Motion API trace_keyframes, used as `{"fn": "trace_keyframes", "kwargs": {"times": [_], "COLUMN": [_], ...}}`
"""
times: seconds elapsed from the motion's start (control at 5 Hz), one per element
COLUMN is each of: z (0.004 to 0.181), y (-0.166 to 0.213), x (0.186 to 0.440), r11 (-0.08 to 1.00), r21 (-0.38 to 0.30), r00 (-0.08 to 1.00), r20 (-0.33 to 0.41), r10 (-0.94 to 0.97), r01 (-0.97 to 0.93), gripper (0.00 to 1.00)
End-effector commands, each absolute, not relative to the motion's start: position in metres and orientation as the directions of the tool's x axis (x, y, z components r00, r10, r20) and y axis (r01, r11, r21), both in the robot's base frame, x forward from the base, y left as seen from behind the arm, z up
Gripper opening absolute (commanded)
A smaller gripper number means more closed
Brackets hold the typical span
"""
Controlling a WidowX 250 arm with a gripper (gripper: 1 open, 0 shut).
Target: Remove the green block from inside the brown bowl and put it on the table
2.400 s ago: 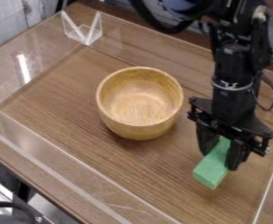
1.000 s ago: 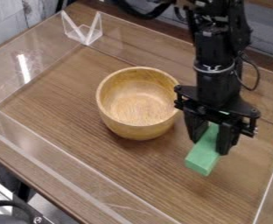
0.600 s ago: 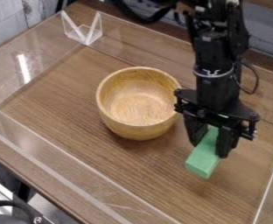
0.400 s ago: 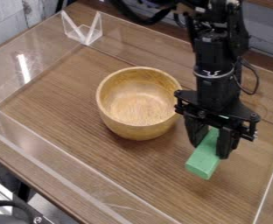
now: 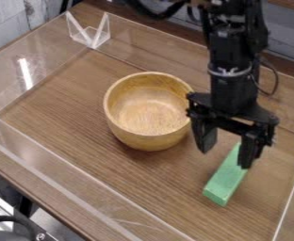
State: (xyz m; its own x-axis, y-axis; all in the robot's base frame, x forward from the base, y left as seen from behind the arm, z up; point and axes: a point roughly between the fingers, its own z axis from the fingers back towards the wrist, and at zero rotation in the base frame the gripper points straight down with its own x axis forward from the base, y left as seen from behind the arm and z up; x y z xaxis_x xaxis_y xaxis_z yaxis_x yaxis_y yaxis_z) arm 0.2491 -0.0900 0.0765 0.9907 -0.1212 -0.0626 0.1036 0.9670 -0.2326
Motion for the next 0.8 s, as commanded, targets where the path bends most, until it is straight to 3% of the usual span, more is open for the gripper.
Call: {"fn": "trace_keyframes", "kwargs": {"times": [0.0,0.2,0.6], "z": [0.128,0.177,0.17], "y": [-0.074,-0.035,-0.025], "x": [0.269,0.288,0.286], "r11": [0.965,0.973,0.975], "r21": [-0.237,-0.213,-0.196], "r00": [0.993,0.994,0.993], "r20": [0.042,0.083,0.084], "r10": [-0.107,-0.072,-0.086], "r01": [0.114,0.088,0.101], "gripper": [1.0,1.0,1.0]}}
